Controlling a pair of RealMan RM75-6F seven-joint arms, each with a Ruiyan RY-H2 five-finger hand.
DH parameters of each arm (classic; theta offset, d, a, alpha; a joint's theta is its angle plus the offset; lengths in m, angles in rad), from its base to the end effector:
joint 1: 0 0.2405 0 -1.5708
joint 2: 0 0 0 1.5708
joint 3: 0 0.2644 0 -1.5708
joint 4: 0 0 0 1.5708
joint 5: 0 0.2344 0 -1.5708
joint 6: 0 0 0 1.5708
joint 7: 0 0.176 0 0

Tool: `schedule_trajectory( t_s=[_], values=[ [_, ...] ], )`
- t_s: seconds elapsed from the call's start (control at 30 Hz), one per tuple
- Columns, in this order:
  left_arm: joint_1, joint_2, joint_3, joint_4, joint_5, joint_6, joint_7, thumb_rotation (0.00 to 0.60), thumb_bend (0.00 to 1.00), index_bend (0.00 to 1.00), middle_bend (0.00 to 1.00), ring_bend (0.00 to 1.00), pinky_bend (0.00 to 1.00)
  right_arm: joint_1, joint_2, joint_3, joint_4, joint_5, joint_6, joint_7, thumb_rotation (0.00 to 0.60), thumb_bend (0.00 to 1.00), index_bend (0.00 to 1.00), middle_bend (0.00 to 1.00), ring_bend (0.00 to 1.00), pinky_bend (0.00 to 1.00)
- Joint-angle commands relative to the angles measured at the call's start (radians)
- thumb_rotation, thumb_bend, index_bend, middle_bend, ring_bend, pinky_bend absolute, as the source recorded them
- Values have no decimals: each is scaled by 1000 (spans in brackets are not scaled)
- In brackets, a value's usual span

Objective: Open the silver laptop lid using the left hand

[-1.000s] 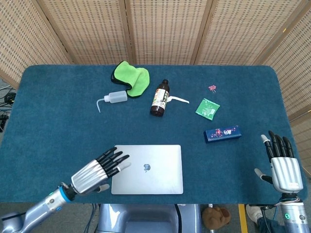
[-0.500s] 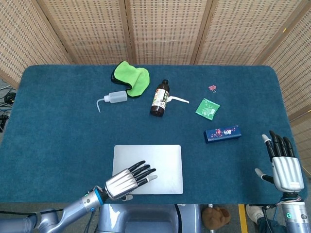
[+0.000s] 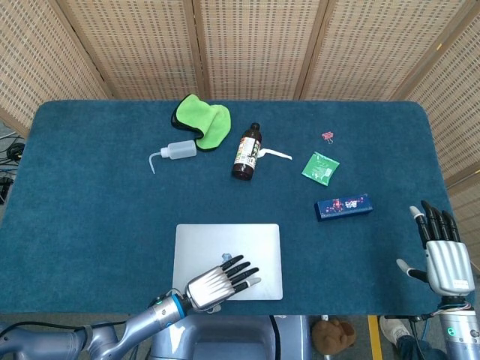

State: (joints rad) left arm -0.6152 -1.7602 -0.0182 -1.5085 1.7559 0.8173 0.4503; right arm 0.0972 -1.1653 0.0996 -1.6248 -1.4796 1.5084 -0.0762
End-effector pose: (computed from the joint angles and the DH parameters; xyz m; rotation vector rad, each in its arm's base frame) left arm -0.0800 0.2189 -0.1559 -2.5031 -0.4758 -1.0442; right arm -0.3143 -0.2301 0.1370 1.3393 -0.8426 0.9398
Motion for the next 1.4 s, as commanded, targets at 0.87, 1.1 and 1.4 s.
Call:
schedule_trajectory(
  t_s=[0.87, 1.1, 1.4],
  values=[
    [-46, -59, -1, 26, -155, 2, 118, 600, 350, 0, 0, 0, 0, 5, 8, 1, 7, 8, -22, 34, 600, 0, 0, 0, 0, 0],
    [-55, -54, 6, 29, -149, 22, 163, 600, 374, 0, 0, 0, 0, 5, 9, 0, 8, 9, -26, 40, 600, 0, 0, 0, 0, 0],
    [-51, -47, -26, 27, -168, 85, 233, 600, 389, 0, 0, 0, 0, 6, 8, -2, 8, 6, -27, 42, 600, 0, 0, 0, 0, 0]
  ],
)
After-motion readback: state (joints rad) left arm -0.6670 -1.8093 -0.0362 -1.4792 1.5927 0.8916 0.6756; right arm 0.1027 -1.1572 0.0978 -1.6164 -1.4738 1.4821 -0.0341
